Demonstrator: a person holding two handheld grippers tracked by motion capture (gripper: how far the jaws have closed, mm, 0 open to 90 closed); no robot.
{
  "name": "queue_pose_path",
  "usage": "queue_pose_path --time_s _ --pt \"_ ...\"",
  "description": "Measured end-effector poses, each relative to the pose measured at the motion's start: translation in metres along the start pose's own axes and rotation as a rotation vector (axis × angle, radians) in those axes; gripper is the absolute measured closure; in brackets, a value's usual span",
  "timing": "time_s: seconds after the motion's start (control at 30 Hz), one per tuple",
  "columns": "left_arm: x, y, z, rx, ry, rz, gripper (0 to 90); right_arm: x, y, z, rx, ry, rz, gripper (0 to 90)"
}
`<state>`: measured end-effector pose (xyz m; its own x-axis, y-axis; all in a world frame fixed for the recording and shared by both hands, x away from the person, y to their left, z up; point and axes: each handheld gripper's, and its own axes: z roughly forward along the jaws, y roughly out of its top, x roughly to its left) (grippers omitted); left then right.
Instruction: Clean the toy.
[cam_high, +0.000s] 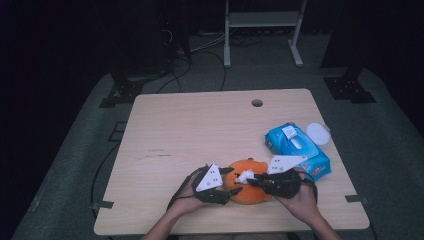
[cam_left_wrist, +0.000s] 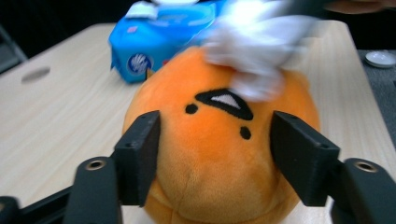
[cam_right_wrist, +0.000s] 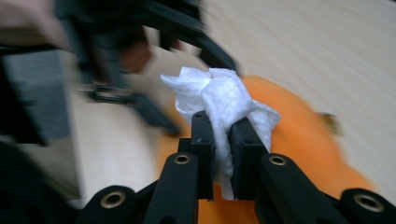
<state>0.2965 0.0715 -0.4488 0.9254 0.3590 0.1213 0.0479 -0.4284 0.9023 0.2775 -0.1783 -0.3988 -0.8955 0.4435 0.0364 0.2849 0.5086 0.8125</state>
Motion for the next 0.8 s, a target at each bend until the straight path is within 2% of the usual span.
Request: queue_pose_path --time_s 0.07,0.17,0.27,0.33,0.4,0.43,0.5,0.53,0.57,0.6,0.8 --pt "0.006 -0.003 -0.003 0.017 0.001 -0.030 38.3 0.004 0.001 0.003 0.026 -0.016 -0.031 81.0" --pt "0.012 -0.007 -0.008 0.029 0.006 -0.071 39.0 -0.005 -0.003 -0.002 0.027 -0.036 -0.002 81.1" --pt "0.014 -0.008 -0.009 0.024 0.001 -0.078 38.5 -0.017 -0.012 -0.010 0.026 -0.070 0.044 81.1" --pt "0.012 -0.005 -0.008 0.012 0.008 -0.063 32.1 -0.020 -0.014 -0.012 0.018 -0.067 0.069 81.1" --pt "0.006 0.004 -0.009 -0.056 0.010 0.007 26.4 -0.015 -0.011 -0.008 0.024 -0.068 0.048 81.1" --pt "0.004 0.007 -0.008 -0.073 -0.001 0.018 27.0 -0.011 -0.009 -0.005 0.022 -0.057 0.036 81.1" --pt "0.000 0.009 -0.004 -0.029 0.015 0.042 35.2 -0.004 -0.004 0.000 0.014 -0.024 0.011 81.1" --pt "0.001 0.007 -0.004 -0.020 0.014 0.032 38.1 -0.001 -0.002 0.001 0.027 -0.037 -0.009 81.1" --pt "0.003 0.005 -0.004 -0.023 0.001 -0.003 39.8 -0.001 -0.001 0.001 0.038 -0.048 -0.023 81.1" --pt "0.006 0.003 -0.005 -0.024 -0.007 -0.029 41.0 -0.003 -0.002 0.000 0.035 -0.044 -0.013 81.1" --pt "0.015 -0.004 -0.011 -0.008 0.002 -0.065 42.6 -0.021 -0.015 -0.013 0.035 -0.078 0.061 81.1"
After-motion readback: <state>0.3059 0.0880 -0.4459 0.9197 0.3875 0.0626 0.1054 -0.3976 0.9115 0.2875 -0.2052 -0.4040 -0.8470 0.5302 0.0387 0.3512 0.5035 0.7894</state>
